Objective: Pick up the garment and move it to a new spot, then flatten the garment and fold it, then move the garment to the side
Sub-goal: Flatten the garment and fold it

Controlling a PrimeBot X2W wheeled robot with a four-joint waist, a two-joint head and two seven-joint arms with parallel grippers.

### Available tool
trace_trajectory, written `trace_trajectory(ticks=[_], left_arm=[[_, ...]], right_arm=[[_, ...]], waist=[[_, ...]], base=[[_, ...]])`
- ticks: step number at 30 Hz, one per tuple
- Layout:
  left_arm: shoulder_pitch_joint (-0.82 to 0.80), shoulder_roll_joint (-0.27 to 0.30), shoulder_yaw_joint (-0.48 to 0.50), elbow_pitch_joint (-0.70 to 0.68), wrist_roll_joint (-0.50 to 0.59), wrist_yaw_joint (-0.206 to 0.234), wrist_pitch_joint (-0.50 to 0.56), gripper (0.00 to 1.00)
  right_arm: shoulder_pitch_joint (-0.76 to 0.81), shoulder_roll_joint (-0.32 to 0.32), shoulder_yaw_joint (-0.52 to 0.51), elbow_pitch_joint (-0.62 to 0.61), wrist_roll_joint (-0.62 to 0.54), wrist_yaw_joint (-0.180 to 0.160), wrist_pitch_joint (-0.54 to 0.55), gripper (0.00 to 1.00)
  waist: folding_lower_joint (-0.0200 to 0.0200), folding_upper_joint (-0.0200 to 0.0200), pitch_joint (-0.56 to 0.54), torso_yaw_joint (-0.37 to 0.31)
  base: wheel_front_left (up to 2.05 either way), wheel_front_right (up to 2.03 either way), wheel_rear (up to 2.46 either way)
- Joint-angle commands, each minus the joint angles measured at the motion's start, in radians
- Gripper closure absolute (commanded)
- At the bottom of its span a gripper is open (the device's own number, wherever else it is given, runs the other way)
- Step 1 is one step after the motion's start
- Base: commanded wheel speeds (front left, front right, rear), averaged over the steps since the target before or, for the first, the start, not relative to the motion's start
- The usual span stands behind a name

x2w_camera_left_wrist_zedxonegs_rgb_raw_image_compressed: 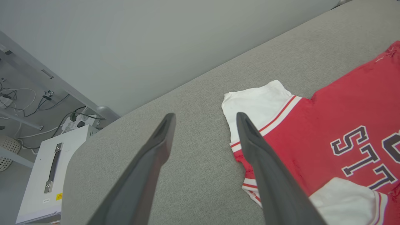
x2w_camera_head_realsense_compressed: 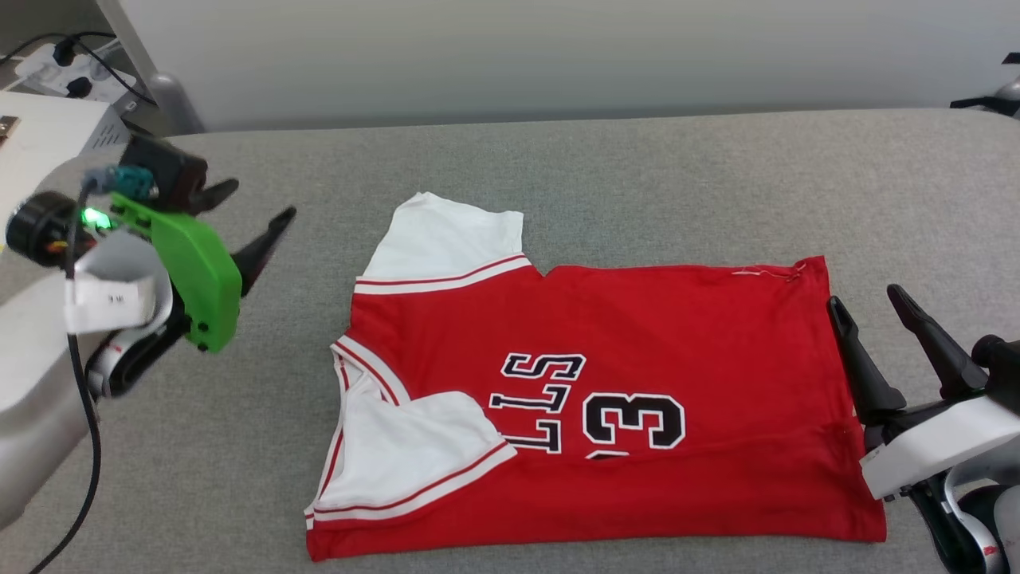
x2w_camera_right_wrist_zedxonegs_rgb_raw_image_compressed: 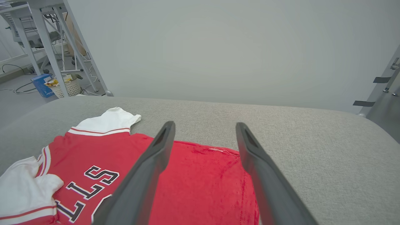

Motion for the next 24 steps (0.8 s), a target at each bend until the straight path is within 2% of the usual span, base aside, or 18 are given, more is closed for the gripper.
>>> trace_trajectory(ticks=[1,4,10,19,24], left_arm=[[-0.048,-0.026,0.018,0.025,-0.014,-0.014,0.012,0.0],[-0.134,-0.057,0.036,0.075,-0.028,-0.036,0.048,0.0],[-0.316,-0.107,0.044,0.156,-0.078,-0.07,0.188,0.0],[-0.517,-0.142,-0.041,0.207,-0.168,-0.077,0.541,0.0],[-0.56,-0.142,-0.1,0.226,-0.184,-0.077,0.632,0.0]], right_arm=[[-0.013,0.019,-0.006,-0.029,-0.022,-0.001,-0.007,0.0],[-0.018,0.041,-0.003,-0.075,-0.054,-0.001,-0.004,0.0],[-0.051,0.068,0.021,-0.125,-0.089,-0.001,0.0,0.0],[-0.117,0.08,0.053,-0.135,-0.112,-0.001,-0.013,0.0],[-0.152,0.09,0.074,-0.123,-0.115,-0.001,-0.028,0.0]], waist=[[0.0,0.0,0.054,-0.031],[0.0,0.0,0.107,-0.051],[0.0,0.0,0.222,-0.093],[0.0,0.0,0.349,-0.144],[0.0,0.0,0.397,-0.17]], base=[[0.0,0.0,0.0],[0.0,0.0,0.0],[0.0,0.0,0.0],[0.0,0.0,0.0],[0.0,0.0,0.0]])
